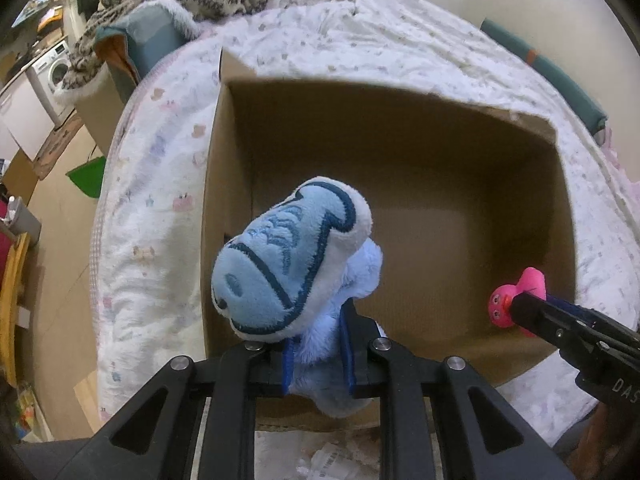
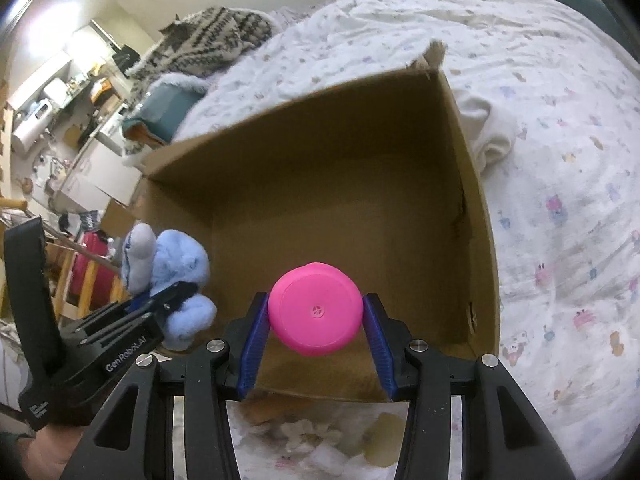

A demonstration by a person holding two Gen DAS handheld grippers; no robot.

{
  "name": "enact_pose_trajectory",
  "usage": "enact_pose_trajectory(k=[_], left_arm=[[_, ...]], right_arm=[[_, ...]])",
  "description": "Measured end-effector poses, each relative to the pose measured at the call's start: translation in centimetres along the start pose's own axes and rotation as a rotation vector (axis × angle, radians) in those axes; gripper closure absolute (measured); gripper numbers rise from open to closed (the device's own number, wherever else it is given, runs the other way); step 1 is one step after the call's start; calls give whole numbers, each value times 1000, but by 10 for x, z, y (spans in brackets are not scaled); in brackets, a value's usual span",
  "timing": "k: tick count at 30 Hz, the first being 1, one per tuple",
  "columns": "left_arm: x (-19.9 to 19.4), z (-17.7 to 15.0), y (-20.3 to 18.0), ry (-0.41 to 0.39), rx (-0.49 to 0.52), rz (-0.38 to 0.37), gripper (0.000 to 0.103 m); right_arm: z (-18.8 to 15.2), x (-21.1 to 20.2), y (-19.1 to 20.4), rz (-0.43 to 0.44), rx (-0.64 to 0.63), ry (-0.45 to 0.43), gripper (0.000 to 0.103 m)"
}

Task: Organize soft objects
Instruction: 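Lift the blue plush and pink duck and carry both over the cardboard box, then open both grippers to drop the blue plush and pink duck into the box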

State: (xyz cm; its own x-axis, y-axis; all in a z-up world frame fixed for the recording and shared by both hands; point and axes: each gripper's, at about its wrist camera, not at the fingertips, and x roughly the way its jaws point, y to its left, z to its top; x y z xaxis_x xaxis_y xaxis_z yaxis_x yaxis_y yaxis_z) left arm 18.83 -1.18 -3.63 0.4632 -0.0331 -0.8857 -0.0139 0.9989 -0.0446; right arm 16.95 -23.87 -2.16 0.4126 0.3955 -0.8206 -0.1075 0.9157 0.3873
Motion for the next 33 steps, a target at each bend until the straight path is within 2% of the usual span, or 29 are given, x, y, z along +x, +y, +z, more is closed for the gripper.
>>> enact_pose_trajectory(k=[4, 8, 19, 25, 27, 28, 30, 32, 33], left_arm=[[8, -3, 4, 4, -14, 9, 85], [7, -7, 1, -19, 4, 13, 84], [11, -6, -9, -12, 23, -8, 82], [9, -3, -9, -7, 20, -20, 66], [8, -3, -10, -12, 22, -22, 52], [6, -2, -10, -19, 20, -21, 50], [3, -1, -10, -30, 17, -25, 39], [0, -1, -10, -32, 19, -22, 33], [-1, -1, -11, -35, 22, -19, 32]], right_arm=[[-6, 12, 1, -48, -32, 31, 54], [-9, 19, -3, -58, -24, 64, 54], [-7, 24, -5, -67, -25, 75, 54], [-8, 23, -9, -54, -13, 73, 54], [-7, 23, -11, -46, -7, 71, 54], [-8, 22, -12, -40, 0, 68, 53], [-7, 20, -13, -30, 10, 57, 50], [-6, 14, -11, -31, 0, 31, 33], [-5, 11, -10, -36, -6, 13, 30]])
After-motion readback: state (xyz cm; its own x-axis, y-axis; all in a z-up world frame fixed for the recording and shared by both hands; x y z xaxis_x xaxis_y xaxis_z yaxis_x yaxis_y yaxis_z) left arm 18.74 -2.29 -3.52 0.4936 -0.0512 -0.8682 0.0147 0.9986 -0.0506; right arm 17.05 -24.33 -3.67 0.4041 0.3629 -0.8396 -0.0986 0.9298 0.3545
